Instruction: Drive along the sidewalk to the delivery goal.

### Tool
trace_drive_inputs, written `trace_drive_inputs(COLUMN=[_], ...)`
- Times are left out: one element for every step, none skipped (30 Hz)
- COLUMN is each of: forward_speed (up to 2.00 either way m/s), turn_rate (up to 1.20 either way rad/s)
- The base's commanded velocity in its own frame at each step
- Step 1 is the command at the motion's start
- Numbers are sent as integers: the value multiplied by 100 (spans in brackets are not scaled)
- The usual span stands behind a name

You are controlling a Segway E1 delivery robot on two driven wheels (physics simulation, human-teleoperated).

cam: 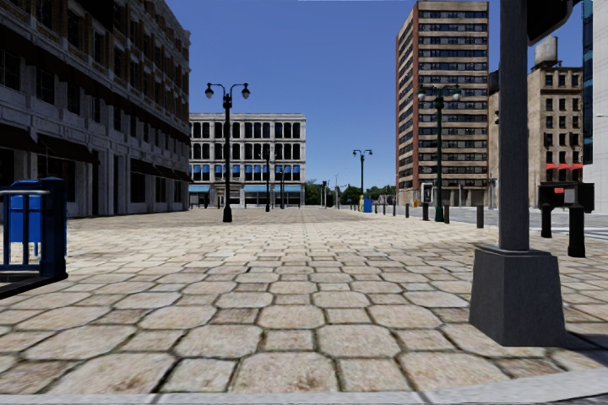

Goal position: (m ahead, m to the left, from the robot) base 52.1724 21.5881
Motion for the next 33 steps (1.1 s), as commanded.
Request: trace_drive_inputs(forward_speed=[200,200,200,200,200,200,200,200,200,200,200,200,200,200,200,188,165,153,153,147,146,145,145,145,145,145,145,145,145,145,145,145,145], turn_rate=[0,0,0,0,0,0,0,0,0,0,0,0,0,0,0,0,0,0,0,0,0,0,0,0,0,0,0,0,0,0,0,0,0])
